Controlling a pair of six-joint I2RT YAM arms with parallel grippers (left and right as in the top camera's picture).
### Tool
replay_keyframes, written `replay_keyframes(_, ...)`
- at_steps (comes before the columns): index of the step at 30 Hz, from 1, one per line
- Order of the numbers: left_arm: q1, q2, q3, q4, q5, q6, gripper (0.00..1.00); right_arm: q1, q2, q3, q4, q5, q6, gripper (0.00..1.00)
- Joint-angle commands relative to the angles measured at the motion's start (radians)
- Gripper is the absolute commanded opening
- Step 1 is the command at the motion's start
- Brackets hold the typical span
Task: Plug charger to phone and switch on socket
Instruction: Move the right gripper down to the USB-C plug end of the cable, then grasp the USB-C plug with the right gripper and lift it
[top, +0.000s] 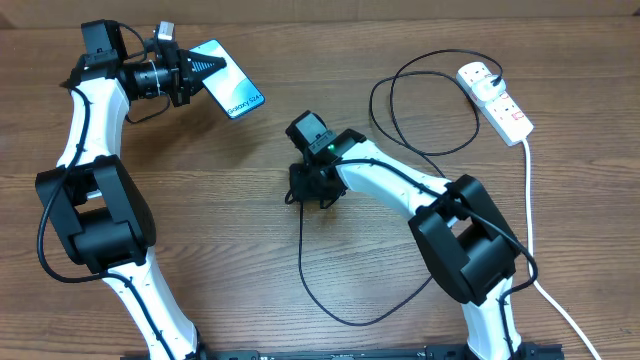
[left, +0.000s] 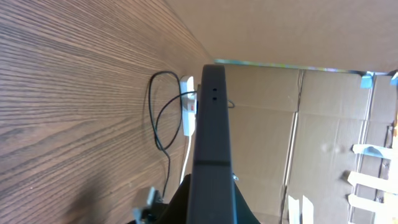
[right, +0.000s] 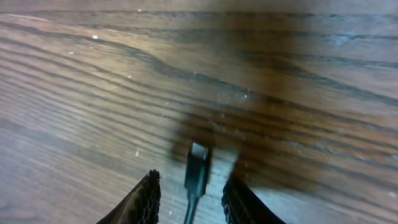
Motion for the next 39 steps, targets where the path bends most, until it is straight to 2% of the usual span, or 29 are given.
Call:
replay_keyframes(1,0.004,-0.009,0.019,0.002,0.073,-0.013,0.04,0.005,0.029,0.027,0.006,0.033,0.034,0.33)
replay_keyframes(6,0.004,-0.009,0.019,0.0,0.094,-0.013,0.04,0.005,0.03,0.027,0.006,0.033,0.037,0.27)
replay_keyframes(10,0.004,-0.009,0.019,0.0,0.105,-0.013,0.04,0.005,0.029,0.027,0.0,0.032,0.037,0.06)
replay_keyframes(11,0.004,-0.009,0.019,-0.001,0.105,-0.013,0.04,0.005,0.029,0.029,0.001,0.032,0.037,0.04)
replay_keyframes(14,0.004,-0.009,0.019,-0.001,0.105,-0.013,0.04,0.002,0.029,0.058,-0.021,0.043,0.036,0.04)
replay_keyframes(16,0.004,-0.009,0.019,-0.004,0.109,-0.013,0.04,-0.004,0.027,0.126,-0.119,0.173,0.027,0.04)
replay_keyframes(22,0.005,-0.009,0.019,-0.004,0.109,-0.013,0.04,-0.005,0.027,0.232,-0.263,0.439,-0.174,0.04)
replay_keyframes(23,0.004,-0.009,0.019,-0.004,0.109,-0.013,0.04,-0.007,0.027,0.232,-0.261,0.443,-0.261,0.04)
replay_keyframes(29,0.003,-0.009,0.019,-0.004,0.109,-0.013,0.04,-0.05,0.028,0.221,-0.22,0.382,-0.344,0.04)
replay_keyframes(33,0.003,-0.009,0.019,-0.004,0.109,-0.011,0.04,-0.099,0.03,0.185,-0.188,0.253,-0.358,0.04)
replay_keyframes(39,-0.004,-0.009,0.019,-0.003,0.108,-0.009,0.04,-0.149,0.03,0.15,-0.19,0.171,-0.388,0.04)
